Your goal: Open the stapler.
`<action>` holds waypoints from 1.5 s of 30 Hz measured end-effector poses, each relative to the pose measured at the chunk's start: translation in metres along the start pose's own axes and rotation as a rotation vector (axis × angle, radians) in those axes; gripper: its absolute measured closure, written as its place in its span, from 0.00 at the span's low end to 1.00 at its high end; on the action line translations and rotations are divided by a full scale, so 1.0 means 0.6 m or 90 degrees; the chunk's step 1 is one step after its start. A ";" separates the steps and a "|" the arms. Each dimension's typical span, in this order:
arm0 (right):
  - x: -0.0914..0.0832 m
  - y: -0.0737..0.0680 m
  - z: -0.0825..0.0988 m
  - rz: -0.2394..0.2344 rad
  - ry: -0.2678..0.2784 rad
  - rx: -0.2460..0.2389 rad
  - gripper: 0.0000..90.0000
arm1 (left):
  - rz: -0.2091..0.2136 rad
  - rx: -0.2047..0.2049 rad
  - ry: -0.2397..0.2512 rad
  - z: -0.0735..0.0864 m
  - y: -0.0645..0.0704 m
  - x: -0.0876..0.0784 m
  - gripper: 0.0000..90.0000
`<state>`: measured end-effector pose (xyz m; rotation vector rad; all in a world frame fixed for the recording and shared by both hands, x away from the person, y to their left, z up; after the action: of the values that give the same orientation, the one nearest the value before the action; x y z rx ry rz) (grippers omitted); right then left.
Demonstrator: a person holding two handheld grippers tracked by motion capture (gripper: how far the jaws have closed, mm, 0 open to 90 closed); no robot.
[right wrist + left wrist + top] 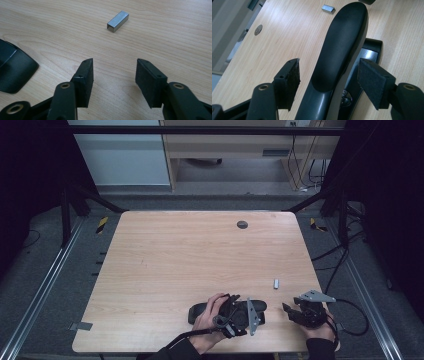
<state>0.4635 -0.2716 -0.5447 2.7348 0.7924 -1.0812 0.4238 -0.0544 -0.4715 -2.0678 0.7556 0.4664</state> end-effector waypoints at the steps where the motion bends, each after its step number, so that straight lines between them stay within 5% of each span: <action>1: 0.000 0.000 0.000 -0.001 0.000 -0.005 0.56 | 0.000 0.001 0.000 0.000 0.001 0.001 0.38; 22: -0.006 -0.032 -0.008 -0.045 0.005 -0.031 0.82 | -0.025 0.038 -0.009 -0.006 0.014 0.016 0.46; 45: -0.008 -0.077 -0.014 -0.116 0.023 -0.040 0.96 | -0.062 0.080 -0.017 -0.009 0.023 0.026 0.53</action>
<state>0.4427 -0.2316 -0.5305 2.6789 1.0808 -1.0215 0.4265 -0.0702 -0.4856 -1.9667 0.6482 0.3815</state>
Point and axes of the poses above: each handheld gripper's, and its own axes: x roughly forward along the jaws, z roughly out of its underside, y roughly to its right, the point moved 7 cm from there along x, roughly forward along the jaws, and after that the axes turned 9 degrees about -z, right-handed, at the moved point
